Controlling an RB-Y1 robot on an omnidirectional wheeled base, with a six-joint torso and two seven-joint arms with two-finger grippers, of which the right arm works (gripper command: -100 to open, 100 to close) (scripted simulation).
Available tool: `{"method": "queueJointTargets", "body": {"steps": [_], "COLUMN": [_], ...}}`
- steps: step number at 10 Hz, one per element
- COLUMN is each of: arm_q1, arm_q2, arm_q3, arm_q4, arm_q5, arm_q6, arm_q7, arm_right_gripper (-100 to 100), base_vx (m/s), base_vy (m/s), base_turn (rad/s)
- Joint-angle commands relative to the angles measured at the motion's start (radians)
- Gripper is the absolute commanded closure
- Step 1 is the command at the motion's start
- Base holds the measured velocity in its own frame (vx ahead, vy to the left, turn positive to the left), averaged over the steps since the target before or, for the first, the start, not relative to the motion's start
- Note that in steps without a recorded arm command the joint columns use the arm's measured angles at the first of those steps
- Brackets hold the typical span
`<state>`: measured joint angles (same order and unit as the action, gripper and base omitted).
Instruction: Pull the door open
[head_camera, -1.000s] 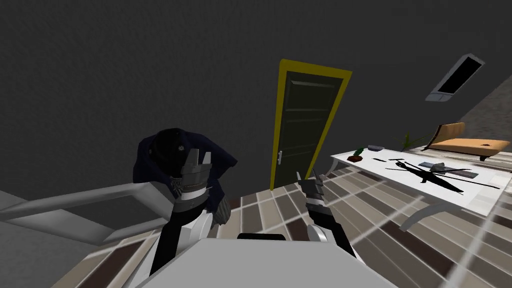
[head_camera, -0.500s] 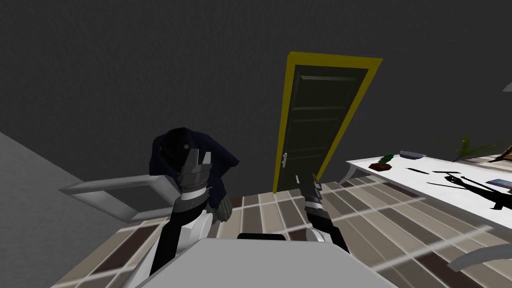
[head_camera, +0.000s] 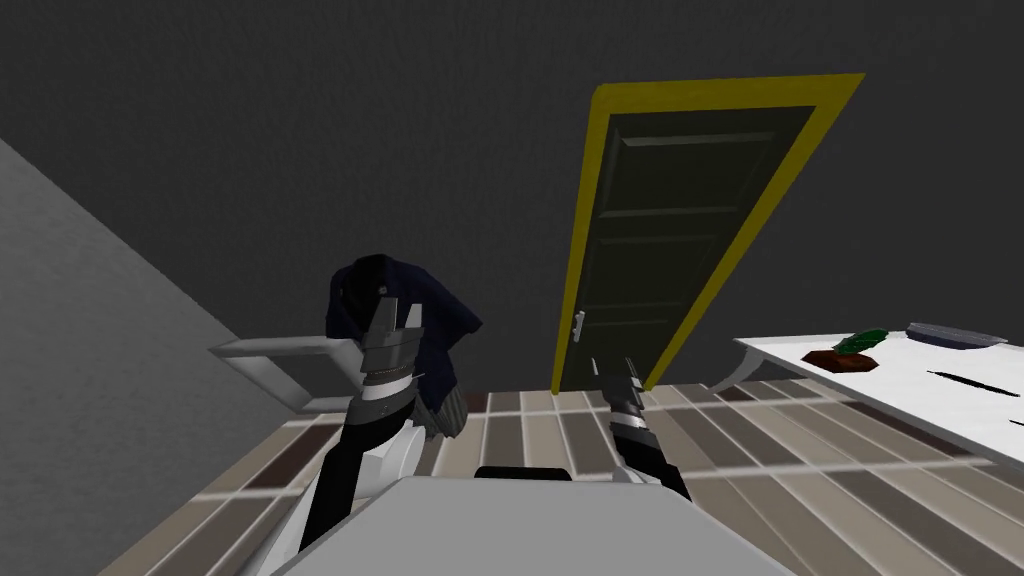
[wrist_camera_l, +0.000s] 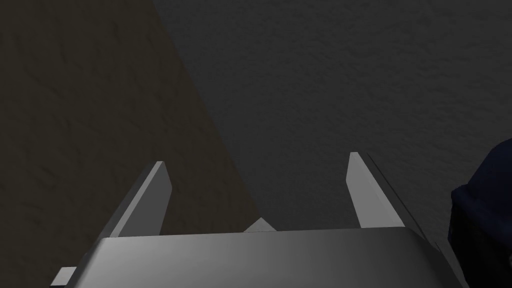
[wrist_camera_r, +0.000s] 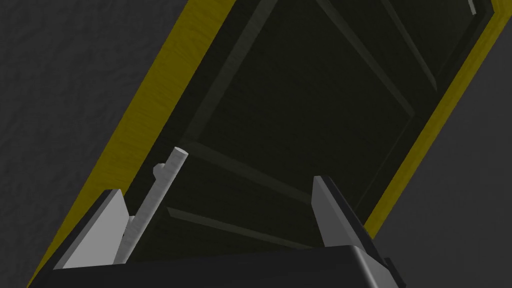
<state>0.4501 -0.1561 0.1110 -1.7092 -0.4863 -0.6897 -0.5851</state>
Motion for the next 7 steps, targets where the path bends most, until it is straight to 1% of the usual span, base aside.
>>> {"method": "queueJointTargets", "body": {"steps": [1, 7], "arm_q1": [-0.001, -0.007], "arm_q2": [-0.005, -0.028], "arm_q3": [0.013, 0.052], "arm_q4": [0.036, 0.157], "arm_q5": [-0.027, -0.13], "arm_q6": [-0.024, -0.092], "arm_q7": [-0.035, -0.154], "arm_right_gripper": [-100, -100], "base_vx": [0.055, 0.047], "base_vy": [-0.107, -0.101], "base_turn": [0.236, 0.2]}}
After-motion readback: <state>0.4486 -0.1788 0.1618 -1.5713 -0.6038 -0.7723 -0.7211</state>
